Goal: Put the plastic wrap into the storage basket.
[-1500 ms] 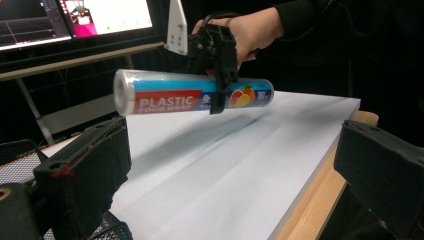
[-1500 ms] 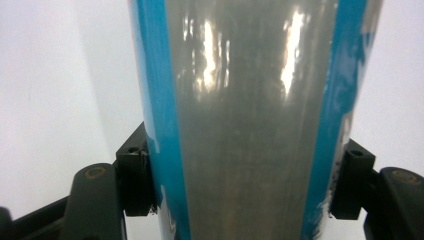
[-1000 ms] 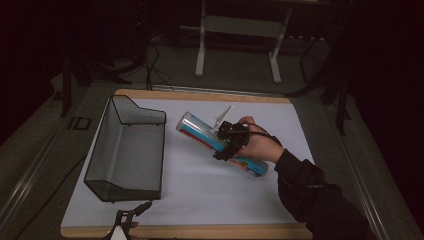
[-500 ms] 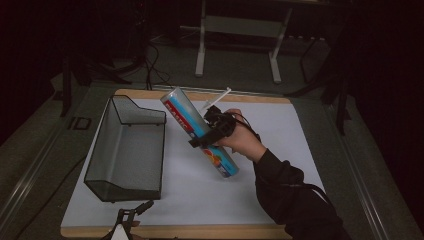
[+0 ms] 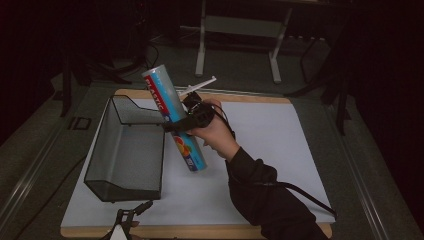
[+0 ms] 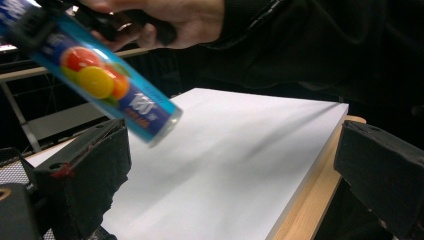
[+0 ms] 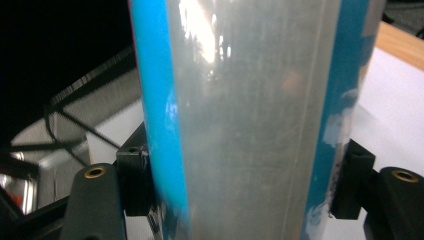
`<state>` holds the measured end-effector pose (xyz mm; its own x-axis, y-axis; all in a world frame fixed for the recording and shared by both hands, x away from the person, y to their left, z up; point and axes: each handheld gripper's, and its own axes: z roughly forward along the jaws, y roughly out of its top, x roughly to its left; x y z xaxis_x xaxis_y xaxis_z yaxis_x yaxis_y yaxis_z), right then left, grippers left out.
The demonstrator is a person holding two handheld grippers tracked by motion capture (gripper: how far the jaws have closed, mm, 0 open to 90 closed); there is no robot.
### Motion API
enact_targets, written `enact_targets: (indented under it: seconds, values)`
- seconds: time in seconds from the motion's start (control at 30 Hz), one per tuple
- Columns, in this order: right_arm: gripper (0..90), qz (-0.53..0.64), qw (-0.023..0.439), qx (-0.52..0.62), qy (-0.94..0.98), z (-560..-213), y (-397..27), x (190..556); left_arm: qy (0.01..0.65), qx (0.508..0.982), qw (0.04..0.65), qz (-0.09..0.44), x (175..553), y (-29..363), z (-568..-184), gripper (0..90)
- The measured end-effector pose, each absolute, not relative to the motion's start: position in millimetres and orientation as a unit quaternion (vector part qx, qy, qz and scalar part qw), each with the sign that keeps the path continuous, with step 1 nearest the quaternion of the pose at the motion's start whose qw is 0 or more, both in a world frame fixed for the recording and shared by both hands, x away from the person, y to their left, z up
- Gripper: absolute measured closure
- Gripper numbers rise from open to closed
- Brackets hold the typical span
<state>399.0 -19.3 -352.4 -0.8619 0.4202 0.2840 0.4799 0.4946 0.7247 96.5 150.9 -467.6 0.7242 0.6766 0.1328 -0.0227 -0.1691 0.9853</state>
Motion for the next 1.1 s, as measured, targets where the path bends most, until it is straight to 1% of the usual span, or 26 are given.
enact_targets:
  seconds: [0.17, 0.33, 0.37, 0.5, 0.6, 0.7, 0.77, 0.87, 1.1]
  values:
    - [31.7, -0.448, 0.042, -0.27, -0.851, -349, 0, 397, 0.236, 0.708, 0.6, 0.289, 97, 152, -468, 2.6]
    - [31.6, -0.464, 0.037, -0.286, -0.838, -348, 17, 395, 0.237, 0.707, 0.6, 0.289, 97, 152, -468, 2.6]
    - [31.6, -0.469, 0.04, -0.29, -0.833, -348, 19, 395, 0.237, 0.707, 0.6, 0.289, 97, 152, -468, 2.6]
    - [31.6, -0.481, 0.077, -0.31, -0.816, -351, 31, 399, 0.236, 0.707, 0.6, 0.288, 96, 152, -468, 2.6]
    - [31.6, -0.485, 0.083, -0.328, -0.806, -355, 42, 400, 0.238, 0.707, 0.601, 0.289, 96, 153, -468, 2.6]
    - [31.6, -0.489, 0.081, -0.34, -0.799, -360, 51, 398, 0.24, 0.706, 0.601, 0.288, 96, 154, -468, 2.5]
    - [31.6, -0.49, 0.088, -0.349, -0.794, -364, 58, 398, 0.24, 0.705, 0.602, 0.288, 96, 154, -467, 2.6]
    - [31.6, -0.488, 0.074, -0.372, -0.786, -372, 67, 395, 0.241, 0.704, 0.602, 0.289, 96, 155, -467, 2.5]
    - [31.6, -0.476, 0.073, -0.406, -0.776, -392, 80, 392, 0.24, 0.704, 0.602, 0.289, 96, 155, -467, 2.6]
